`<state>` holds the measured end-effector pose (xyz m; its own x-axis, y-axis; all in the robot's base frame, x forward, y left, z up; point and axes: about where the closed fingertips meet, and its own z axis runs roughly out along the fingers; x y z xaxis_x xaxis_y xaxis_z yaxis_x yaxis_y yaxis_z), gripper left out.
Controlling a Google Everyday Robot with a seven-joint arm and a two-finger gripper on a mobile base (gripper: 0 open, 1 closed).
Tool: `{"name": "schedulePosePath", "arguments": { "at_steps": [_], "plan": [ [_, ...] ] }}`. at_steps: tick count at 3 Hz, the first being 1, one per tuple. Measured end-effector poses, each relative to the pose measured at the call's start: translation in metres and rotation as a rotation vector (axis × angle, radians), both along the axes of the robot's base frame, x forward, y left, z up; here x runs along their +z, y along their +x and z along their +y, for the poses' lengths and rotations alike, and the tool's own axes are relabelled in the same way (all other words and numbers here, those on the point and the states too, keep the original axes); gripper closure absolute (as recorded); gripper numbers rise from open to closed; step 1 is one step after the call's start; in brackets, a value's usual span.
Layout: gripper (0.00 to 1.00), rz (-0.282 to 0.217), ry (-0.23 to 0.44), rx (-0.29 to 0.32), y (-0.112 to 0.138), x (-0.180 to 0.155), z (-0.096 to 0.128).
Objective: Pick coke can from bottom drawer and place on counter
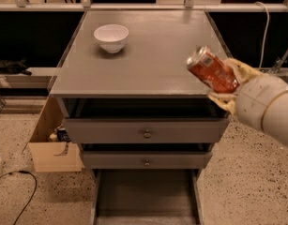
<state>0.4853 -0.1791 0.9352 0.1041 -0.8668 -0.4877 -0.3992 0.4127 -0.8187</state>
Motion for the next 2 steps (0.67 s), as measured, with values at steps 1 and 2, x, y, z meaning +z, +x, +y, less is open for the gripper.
{"name": "schedulePosePath", "arguments": {
  "at_steps": [1,2],
  "plan": [
    [1.00,-0.059,-0.055,-0.005,0.032,0.039,-0.003],
    [1.00,-0.068,-0.098,-0.002,0.060,0.048,-0.009]
  ]
}}
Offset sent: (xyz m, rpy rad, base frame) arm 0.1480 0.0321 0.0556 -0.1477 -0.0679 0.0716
